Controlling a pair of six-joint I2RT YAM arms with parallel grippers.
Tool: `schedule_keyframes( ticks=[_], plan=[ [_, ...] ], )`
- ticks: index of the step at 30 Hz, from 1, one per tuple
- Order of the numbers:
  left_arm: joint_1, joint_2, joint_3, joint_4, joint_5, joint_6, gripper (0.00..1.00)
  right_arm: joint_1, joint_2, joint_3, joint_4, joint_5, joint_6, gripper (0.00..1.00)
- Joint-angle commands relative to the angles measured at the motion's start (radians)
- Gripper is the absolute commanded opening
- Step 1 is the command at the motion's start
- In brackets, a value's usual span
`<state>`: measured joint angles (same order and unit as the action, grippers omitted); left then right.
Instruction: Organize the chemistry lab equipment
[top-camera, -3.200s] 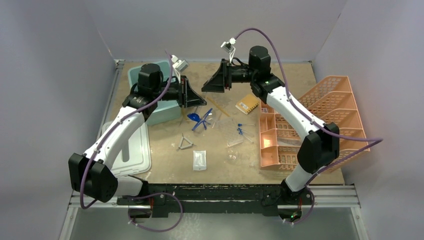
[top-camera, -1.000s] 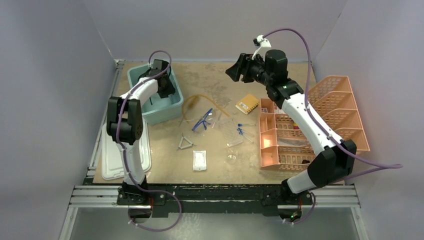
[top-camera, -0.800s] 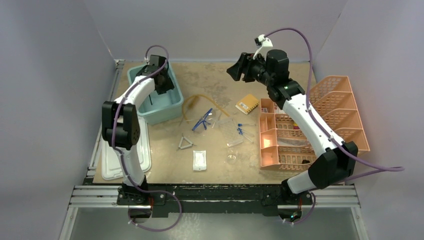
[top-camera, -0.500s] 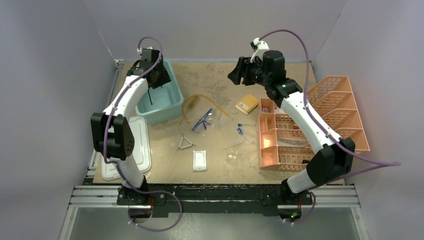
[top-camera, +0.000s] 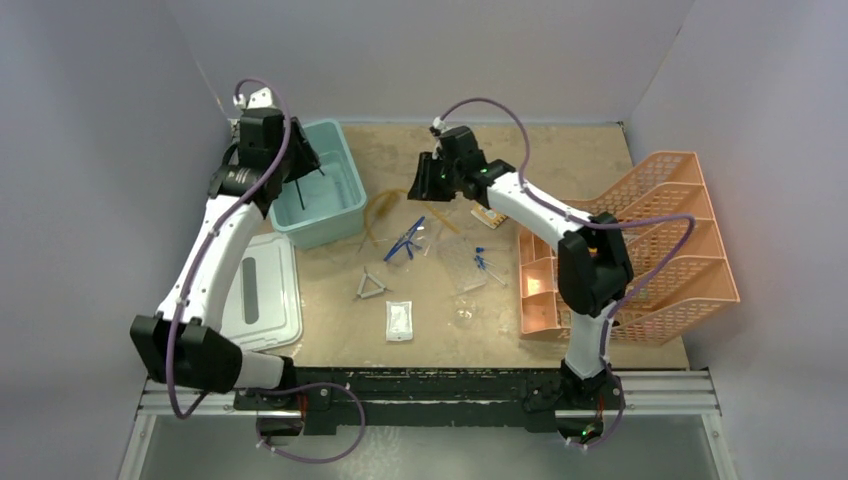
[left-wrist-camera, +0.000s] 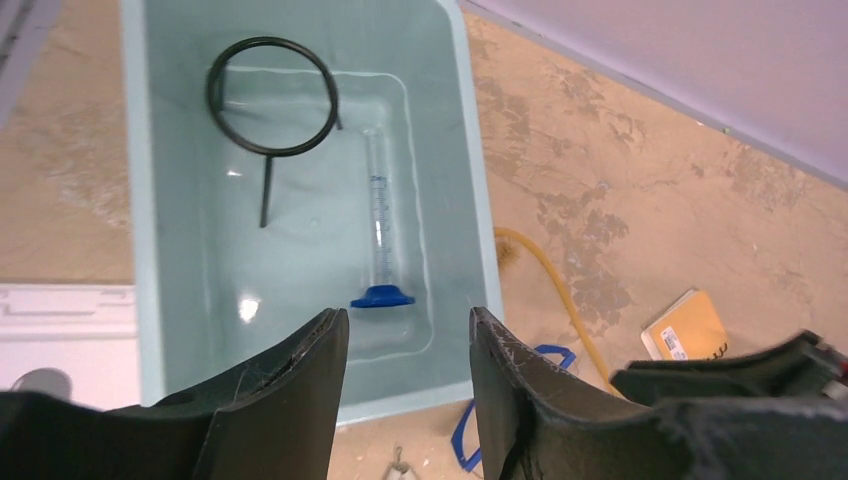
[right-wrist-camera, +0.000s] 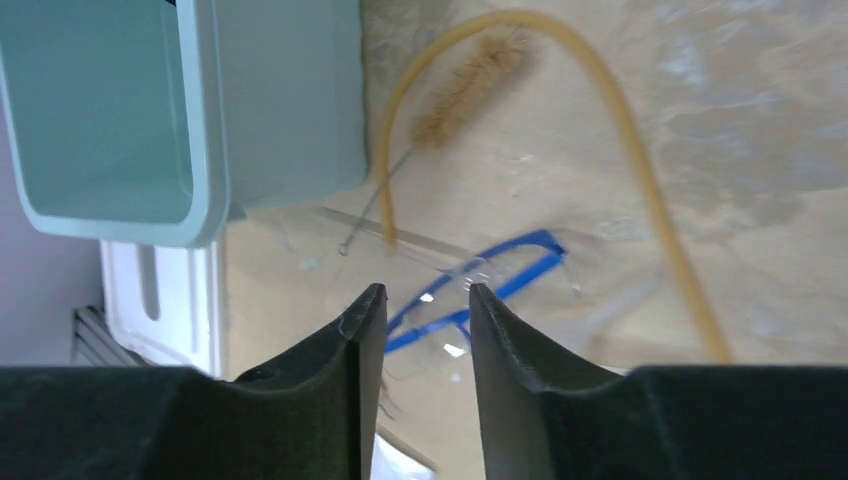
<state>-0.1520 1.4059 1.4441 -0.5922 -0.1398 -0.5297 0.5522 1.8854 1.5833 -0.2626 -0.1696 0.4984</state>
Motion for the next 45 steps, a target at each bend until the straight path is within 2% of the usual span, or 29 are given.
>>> schedule_keyframes(
  ticks=[1,6,11,16,19,27,36,45],
  plan=[
    [-0.003,-0.153,-0.085,0.056,-0.085,0.014,0.47,0.041,0.062,0.035,0.153,-0.032,0.220,0.35],
    [-0.003,-0.328,-0.251,0.155,-0.056,0.032,0.47,0.090,0.194,0.152,0.098,0.056,0.299,0.34],
    [-0.004,-0.396,-0.305,0.157,-0.056,0.032,0.48,0.107,0.293,0.226,0.062,0.134,0.403,0.35],
    [-0.003,-0.405,-0.314,0.145,-0.059,0.030,0.48,0.120,0.353,0.289,-0.021,0.166,0.484,0.36],
    [-0.006,-0.399,-0.304,0.145,-0.071,0.037,0.48,0.136,0.361,0.269,-0.008,0.195,0.516,0.36],
    [-0.018,-0.388,-0.296,0.122,-0.149,0.034,0.48,0.206,0.460,0.403,-0.058,0.291,0.487,0.38],
    [-0.050,-0.393,-0.288,0.098,-0.199,0.049,0.48,0.218,0.502,0.428,-0.071,0.356,0.529,0.38],
    [-0.057,-0.394,-0.291,0.103,-0.201,0.046,0.48,0.219,0.552,0.428,-0.073,0.337,0.562,0.31]
  ],
)
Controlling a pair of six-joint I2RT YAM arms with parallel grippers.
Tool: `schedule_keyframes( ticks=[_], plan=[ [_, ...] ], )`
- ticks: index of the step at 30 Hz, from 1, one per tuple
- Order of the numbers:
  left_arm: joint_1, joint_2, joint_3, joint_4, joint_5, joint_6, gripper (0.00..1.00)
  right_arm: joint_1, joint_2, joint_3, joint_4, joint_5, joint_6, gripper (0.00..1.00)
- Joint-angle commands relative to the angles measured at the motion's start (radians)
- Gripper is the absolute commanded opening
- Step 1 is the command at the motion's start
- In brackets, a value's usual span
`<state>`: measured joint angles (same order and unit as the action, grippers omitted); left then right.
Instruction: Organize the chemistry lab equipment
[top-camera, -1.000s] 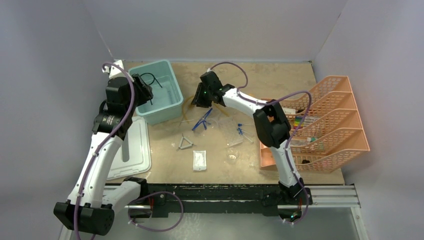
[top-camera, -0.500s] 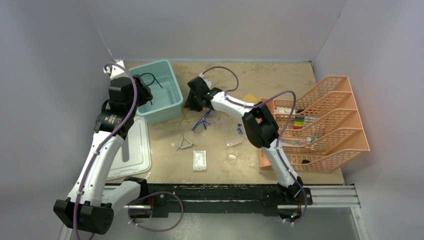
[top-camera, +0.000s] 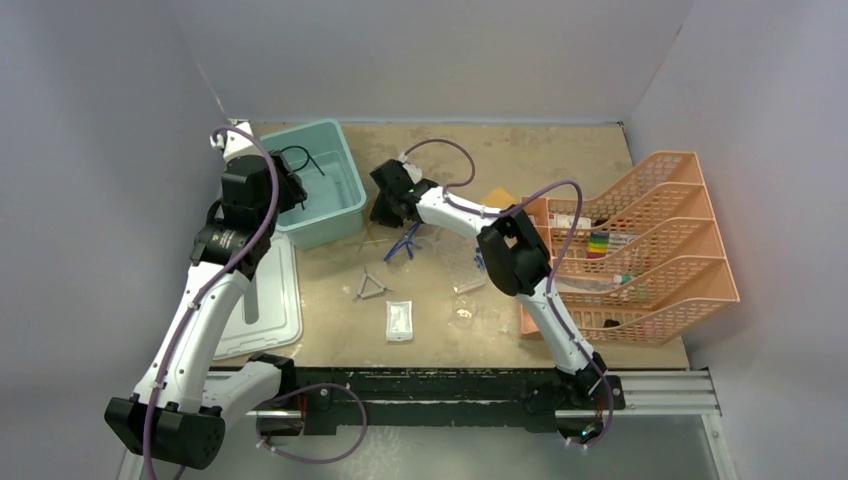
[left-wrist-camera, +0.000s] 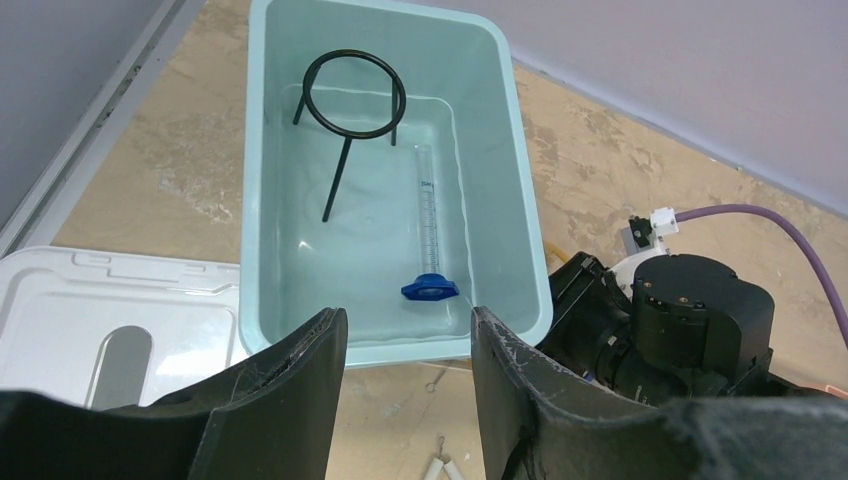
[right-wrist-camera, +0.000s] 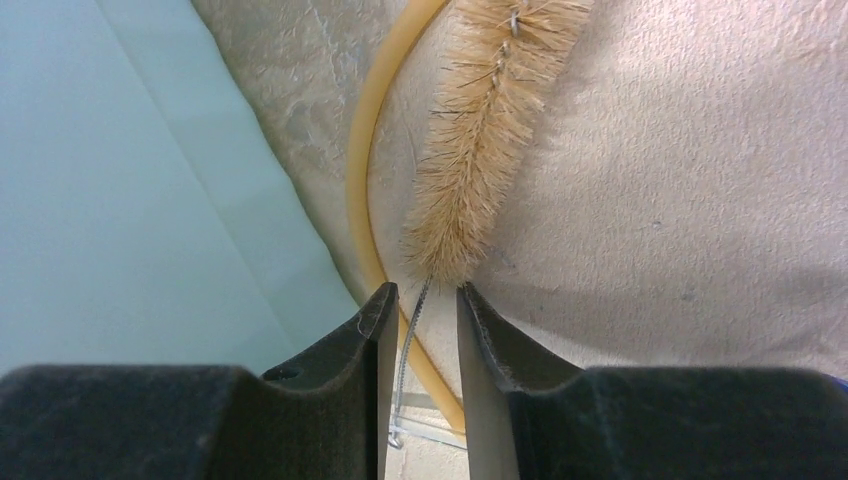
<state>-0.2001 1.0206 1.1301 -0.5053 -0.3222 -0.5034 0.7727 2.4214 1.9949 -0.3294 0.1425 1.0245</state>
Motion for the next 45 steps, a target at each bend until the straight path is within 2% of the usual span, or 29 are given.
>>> schedule_keyframes(
  ticks=[1,5,10,16,24,29,33,40,45],
  plan=[
    [-0.009,-0.008,0.023,0.015,-0.018,0.020,0.48,-0.002,0.021,0.017,-0.008,0.016,0.041,0.30],
    [-0.010,-0.008,0.029,0.011,-0.021,0.022,0.48,-0.004,0.025,0.018,-0.016,-0.004,0.072,0.23],
    [-0.012,-0.018,0.026,0.017,-0.004,0.010,0.48,-0.016,-0.033,-0.030,0.066,0.000,0.075,0.00],
    [-0.013,0.001,0.029,0.039,0.044,-0.015,0.48,-0.054,-0.185,-0.161,0.244,-0.014,0.038,0.00],
    [-0.014,0.042,0.026,0.102,0.243,-0.081,0.54,-0.129,-0.419,-0.341,0.458,-0.101,-0.010,0.00],
    [-0.013,0.087,0.024,0.145,0.377,-0.126,0.60,-0.150,-0.507,-0.387,0.486,-0.125,-0.042,0.00],
    [-0.013,0.127,0.030,0.180,0.477,-0.161,0.60,-0.151,-0.567,-0.399,0.492,-0.129,-0.099,0.00],
    [-0.013,0.159,0.017,0.278,0.568,-0.222,0.61,-0.153,-0.647,-0.395,0.478,-0.191,-0.179,0.00],
    [-0.019,0.171,-0.020,0.404,0.701,-0.287,0.61,-0.152,-0.699,-0.418,0.478,-0.231,-0.195,0.00]
  ],
)
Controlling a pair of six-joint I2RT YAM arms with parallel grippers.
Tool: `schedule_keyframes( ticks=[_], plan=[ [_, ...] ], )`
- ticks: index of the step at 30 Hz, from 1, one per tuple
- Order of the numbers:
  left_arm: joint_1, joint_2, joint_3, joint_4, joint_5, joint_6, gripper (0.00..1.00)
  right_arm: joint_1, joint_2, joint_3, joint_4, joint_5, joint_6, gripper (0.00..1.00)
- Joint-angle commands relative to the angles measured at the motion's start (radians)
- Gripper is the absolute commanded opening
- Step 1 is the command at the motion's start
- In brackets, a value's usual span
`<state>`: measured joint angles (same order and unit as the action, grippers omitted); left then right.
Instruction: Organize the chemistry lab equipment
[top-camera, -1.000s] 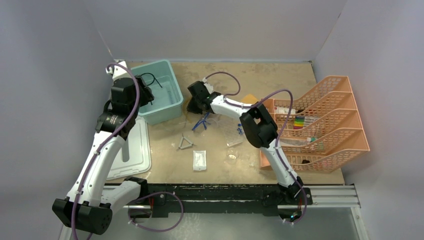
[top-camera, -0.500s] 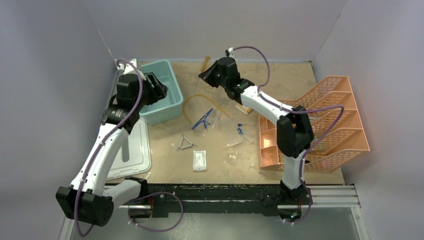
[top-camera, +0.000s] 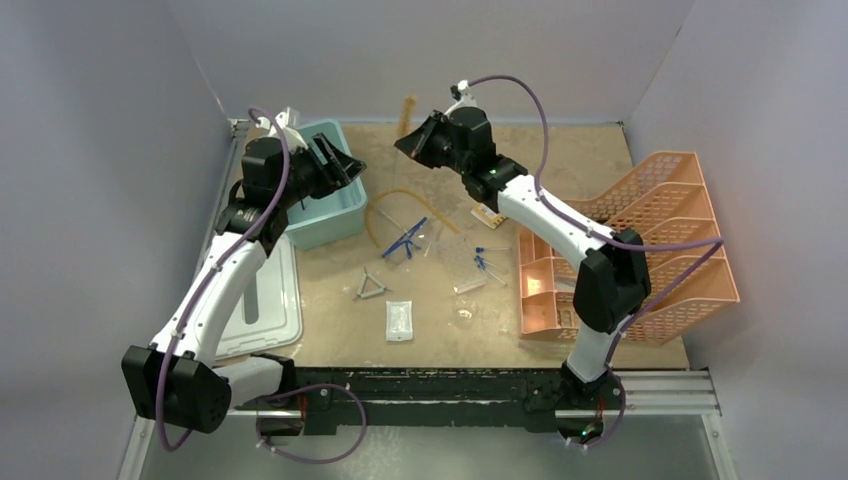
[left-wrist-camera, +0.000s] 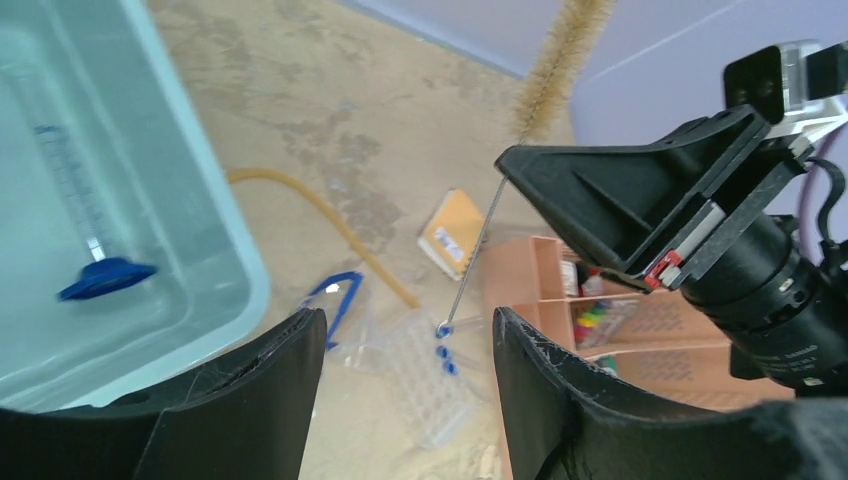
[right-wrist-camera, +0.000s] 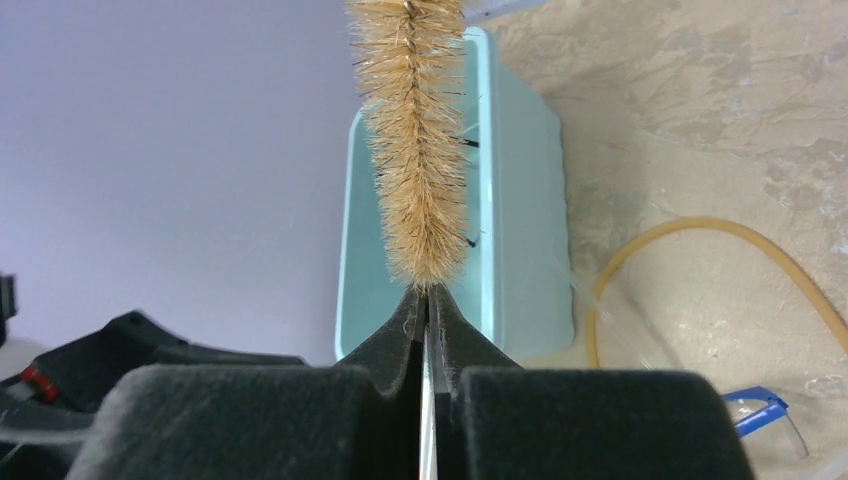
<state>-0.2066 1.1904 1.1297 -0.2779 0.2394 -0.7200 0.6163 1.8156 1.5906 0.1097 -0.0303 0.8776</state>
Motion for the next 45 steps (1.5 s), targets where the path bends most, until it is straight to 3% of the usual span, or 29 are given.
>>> schedule_keyframes(
  ticks=[1,11,14,16,22,25,27,28,31,34,39,45],
  plan=[
    [-0.018,0.002,-0.030,0.207,0.162,-0.083,0.61,0.004,-0.099,-0.020,0.042,-0.084,-0.045,0.00],
    [-0.109,0.081,-0.031,0.280,0.174,-0.110,0.57,0.003,-0.106,-0.029,0.089,-0.241,0.015,0.00],
    [-0.110,0.087,-0.032,0.298,0.135,-0.116,0.45,0.004,-0.096,-0.026,0.092,-0.274,0.030,0.00],
    [-0.109,0.092,-0.028,0.286,0.121,-0.097,0.33,0.004,-0.095,-0.028,0.095,-0.284,0.031,0.00],
    [-0.109,0.108,-0.004,0.280,0.121,-0.062,0.16,0.004,-0.090,-0.030,0.092,-0.320,0.037,0.00],
    [-0.109,0.116,-0.007,0.303,0.145,-0.064,0.00,0.004,-0.086,-0.034,0.091,-0.331,0.043,0.00],
    [-0.109,0.114,-0.009,0.304,0.150,-0.053,0.00,0.003,-0.085,-0.029,0.092,-0.349,0.032,0.00],
    [-0.109,0.110,-0.008,0.298,0.149,-0.045,0.00,0.003,-0.085,-0.022,0.082,-0.355,0.017,0.04],
    [-0.108,0.091,0.014,0.212,0.067,-0.006,0.00,-0.007,-0.105,-0.012,0.057,-0.331,-0.015,0.41],
    [-0.103,0.079,0.054,0.094,-0.114,0.034,0.00,-0.031,-0.143,-0.034,0.065,-0.303,-0.033,0.59],
    [-0.076,0.122,0.146,-0.139,-0.396,0.065,0.00,-0.064,-0.199,-0.051,-0.005,-0.250,-0.095,0.62],
    [-0.010,0.277,0.238,-0.241,-0.433,0.060,0.00,-0.068,-0.253,-0.091,-0.150,-0.162,-0.192,0.62]
  ],
)
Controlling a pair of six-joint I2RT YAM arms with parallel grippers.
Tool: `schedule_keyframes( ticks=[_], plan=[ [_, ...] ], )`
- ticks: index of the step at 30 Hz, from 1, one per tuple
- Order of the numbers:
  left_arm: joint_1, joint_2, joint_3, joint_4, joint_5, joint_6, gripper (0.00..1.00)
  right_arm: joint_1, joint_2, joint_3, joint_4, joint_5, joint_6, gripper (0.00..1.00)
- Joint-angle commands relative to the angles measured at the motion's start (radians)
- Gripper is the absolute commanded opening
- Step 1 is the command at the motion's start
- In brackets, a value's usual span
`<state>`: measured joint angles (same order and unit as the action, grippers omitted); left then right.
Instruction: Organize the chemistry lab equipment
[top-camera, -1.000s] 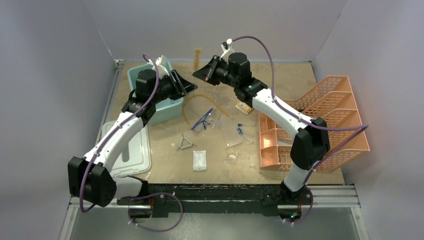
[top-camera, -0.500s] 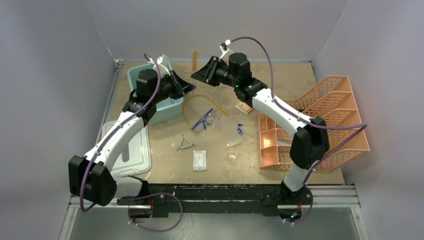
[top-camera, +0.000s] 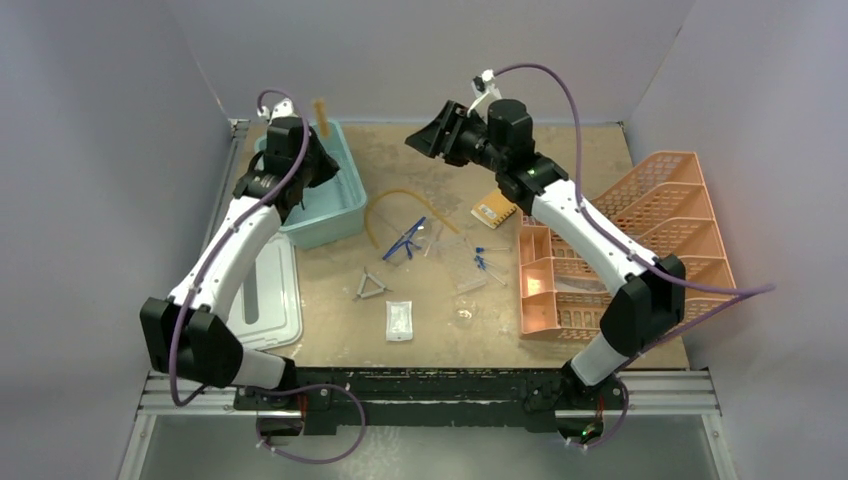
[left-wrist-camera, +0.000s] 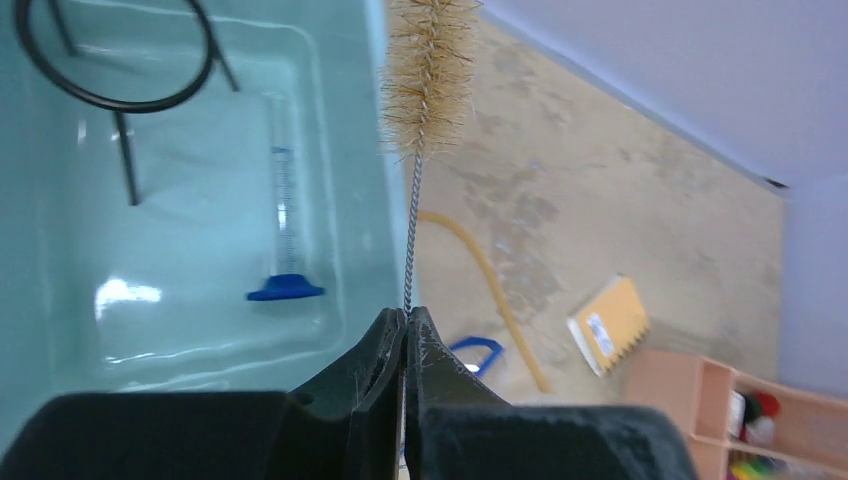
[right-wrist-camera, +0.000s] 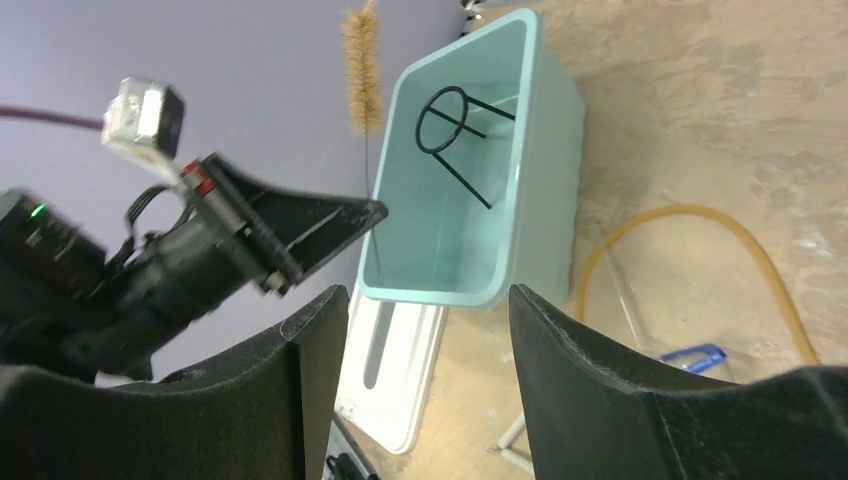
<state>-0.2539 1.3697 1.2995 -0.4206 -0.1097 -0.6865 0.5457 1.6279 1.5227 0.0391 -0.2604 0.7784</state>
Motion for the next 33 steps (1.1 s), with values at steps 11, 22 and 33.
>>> schedule_keyframes(
  ticks=[11,22,33],
  plan=[
    [0.127,0.342,0.046,0.096,0.101,0.092,0.00,-0.054,-0.069,-0.017,-0.123,0.083,-0.158,0.62],
    [0.122,0.508,0.103,0.149,0.129,0.064,0.02,-0.119,0.006,0.059,-0.157,0.033,-0.194,0.62],
    [0.123,0.463,0.241,0.018,0.163,0.106,0.34,-0.114,0.145,0.131,-0.194,-0.006,-0.332,0.61]
  ],
)
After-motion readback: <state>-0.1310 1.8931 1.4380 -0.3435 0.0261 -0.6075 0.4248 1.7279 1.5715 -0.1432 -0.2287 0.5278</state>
